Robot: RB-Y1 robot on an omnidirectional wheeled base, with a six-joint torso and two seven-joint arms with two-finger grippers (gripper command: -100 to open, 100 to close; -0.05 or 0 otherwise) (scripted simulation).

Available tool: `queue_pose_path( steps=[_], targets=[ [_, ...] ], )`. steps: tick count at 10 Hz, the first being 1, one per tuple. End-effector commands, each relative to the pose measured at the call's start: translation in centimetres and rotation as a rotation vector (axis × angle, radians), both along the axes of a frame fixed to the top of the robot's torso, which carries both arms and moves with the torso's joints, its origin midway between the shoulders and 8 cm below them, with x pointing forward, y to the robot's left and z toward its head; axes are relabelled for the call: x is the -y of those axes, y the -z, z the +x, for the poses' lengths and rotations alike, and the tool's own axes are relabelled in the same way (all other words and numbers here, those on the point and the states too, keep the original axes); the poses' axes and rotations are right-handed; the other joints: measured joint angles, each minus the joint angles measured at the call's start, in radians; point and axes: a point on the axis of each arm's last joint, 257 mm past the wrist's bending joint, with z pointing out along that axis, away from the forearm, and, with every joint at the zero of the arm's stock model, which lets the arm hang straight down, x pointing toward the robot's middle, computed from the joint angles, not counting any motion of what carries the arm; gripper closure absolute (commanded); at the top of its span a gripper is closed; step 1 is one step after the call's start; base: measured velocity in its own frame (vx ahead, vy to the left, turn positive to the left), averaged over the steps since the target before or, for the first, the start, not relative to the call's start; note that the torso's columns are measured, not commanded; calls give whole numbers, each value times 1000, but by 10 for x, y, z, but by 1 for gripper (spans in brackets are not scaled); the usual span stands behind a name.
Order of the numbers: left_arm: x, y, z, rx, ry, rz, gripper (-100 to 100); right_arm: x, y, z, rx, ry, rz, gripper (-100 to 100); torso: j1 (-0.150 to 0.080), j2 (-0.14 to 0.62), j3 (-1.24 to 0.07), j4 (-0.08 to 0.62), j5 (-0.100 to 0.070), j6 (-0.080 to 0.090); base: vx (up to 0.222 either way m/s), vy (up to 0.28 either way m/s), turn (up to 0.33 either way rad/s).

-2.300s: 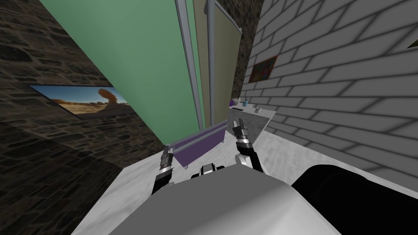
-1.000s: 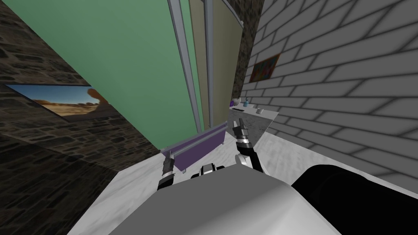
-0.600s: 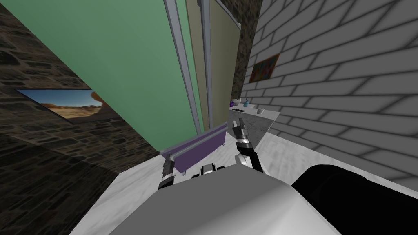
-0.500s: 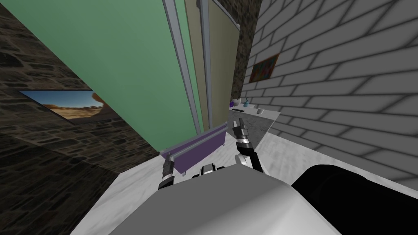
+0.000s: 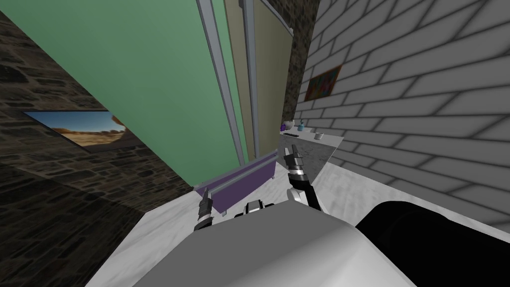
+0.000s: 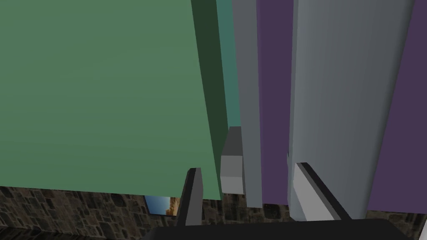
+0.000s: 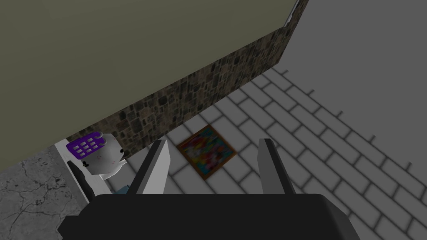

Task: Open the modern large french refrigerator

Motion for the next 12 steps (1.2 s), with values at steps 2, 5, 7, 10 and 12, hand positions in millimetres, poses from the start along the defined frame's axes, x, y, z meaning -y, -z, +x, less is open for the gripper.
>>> queue_pose_path(
  steps=[2, 5, 7, 10, 12],
  targets=[
    [5, 29, -9, -63, -9, -32, -100, 0, 0, 0, 0, 0, 0, 0, 0, -1, 0, 0, 0, 0, 25, -15, -6],
    [6, 43, -15, -89, -20, -48, -100, 0, 0, 0, 0, 0, 0, 0, -3, 7, 2, 7, -8, -5, 35, -23, -11],
    [10, 59, -23, -118, -34, -76, -100, 0, 0, 0, 0, 0, 0, 0, -8, 14, 6, 9, -11, -6, 57, -28, 4],
    [5, 52, -8, -111, -28, -68, -100, 0, 0, 0, 0, 0, 0, 0, -6, 14, 6, 10, -10, -6, 32, -4, 8],
    [6, 52, -9, -110, -28, -68, 100, 0, 0, 0, 0, 0, 0, 0, -7, 14, 6, 9, -10, -7, 7, 1, 0]
  ],
)
